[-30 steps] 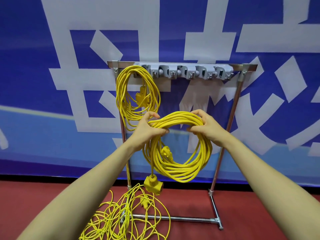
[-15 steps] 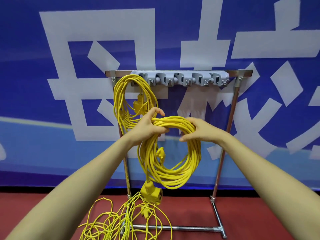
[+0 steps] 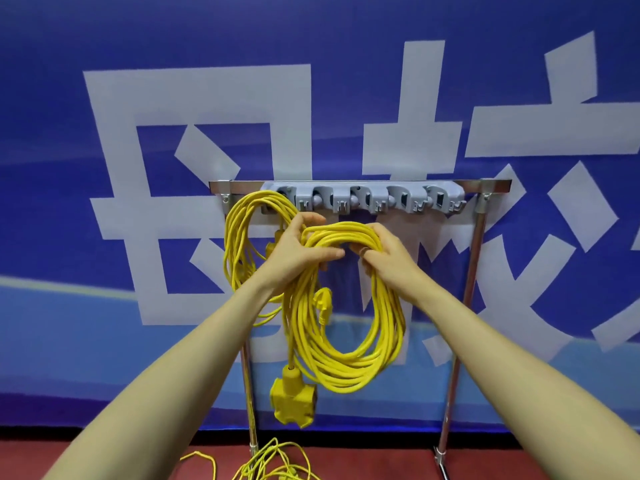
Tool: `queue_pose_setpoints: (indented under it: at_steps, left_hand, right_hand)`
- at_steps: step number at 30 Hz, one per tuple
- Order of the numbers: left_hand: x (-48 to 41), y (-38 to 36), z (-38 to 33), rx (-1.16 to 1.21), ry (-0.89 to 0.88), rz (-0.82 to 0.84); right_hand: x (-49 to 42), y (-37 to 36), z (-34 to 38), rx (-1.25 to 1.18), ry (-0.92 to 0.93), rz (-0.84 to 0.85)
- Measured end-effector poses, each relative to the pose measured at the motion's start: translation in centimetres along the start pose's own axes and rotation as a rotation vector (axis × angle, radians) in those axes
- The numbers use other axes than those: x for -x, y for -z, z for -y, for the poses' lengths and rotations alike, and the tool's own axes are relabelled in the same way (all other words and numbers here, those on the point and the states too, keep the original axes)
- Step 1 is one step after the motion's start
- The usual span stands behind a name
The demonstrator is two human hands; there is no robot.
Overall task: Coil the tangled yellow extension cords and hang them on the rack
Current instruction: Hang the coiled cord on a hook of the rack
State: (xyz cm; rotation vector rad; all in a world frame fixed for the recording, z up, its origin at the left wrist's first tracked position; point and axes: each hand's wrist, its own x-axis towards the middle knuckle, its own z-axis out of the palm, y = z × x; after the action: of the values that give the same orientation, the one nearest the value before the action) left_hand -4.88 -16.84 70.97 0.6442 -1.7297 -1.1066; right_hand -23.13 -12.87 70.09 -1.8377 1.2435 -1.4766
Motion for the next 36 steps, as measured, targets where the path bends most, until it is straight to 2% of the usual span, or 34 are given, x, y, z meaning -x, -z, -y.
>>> queue_pose_setpoints:
  at_steps: [2,4,7,9,12,17,22,28,32,36]
  left_hand:
    - [-0.1,1.1,0.4,-0.129,-0.034,0.174]
    - [-0.1,1.6,1.3,-0.123,-0.039,0.184]
    - [-0.7,1.7,2.3,0.145,-0.053,0.057]
    - [-1.4,1.3,2.7,0.233,-0.098,-0.048]
    - [-3.0,0.6,2.9,0.178,-0.160,-0.265]
    - [-5.4,0.3,3.7,0.163,-0.173,-0.462]
    - [-7.5,1.1,3.7,-0.028,-0.211,-0.501]
    - [-9.0,2.5,3.0,-0.247,-0.227,-0.557]
    - [-10.4,3.8,3.3,-0.459,-0.199,-0.510]
    - [-10.2,3.6,3.8,-0.486,-0.185,-0.489]
  right_hand:
    - [-0.8,0.3,-0.1,-0.028,-0.001,-0.029]
    - [-1.6,0.8,-0.3,-0.067,-0.018,-0.080]
    - [-3.4,0.9,-0.7,-0.059,-0.045,-0.087]
    - [-5.0,0.9,-1.1,-0.030,-0.049,-0.066]
    - [-7.3,0.8,-1.2,0.023,-0.026,-0.047]
    - [-9.8,0.3,-1.2,0.125,0.021,0.024]
    - [-10.8,1.4,-1.3,-0.051,-0.030,0.125]
    - [-12.6,0.5,-1.9,-0.042,0.112,-0.033]
    - [-13.4,-0.2,-3.1,-0.039,0.119,-0.106]
    - [-13.8,-0.3,-3.8,-0.054,0.084,-0.113]
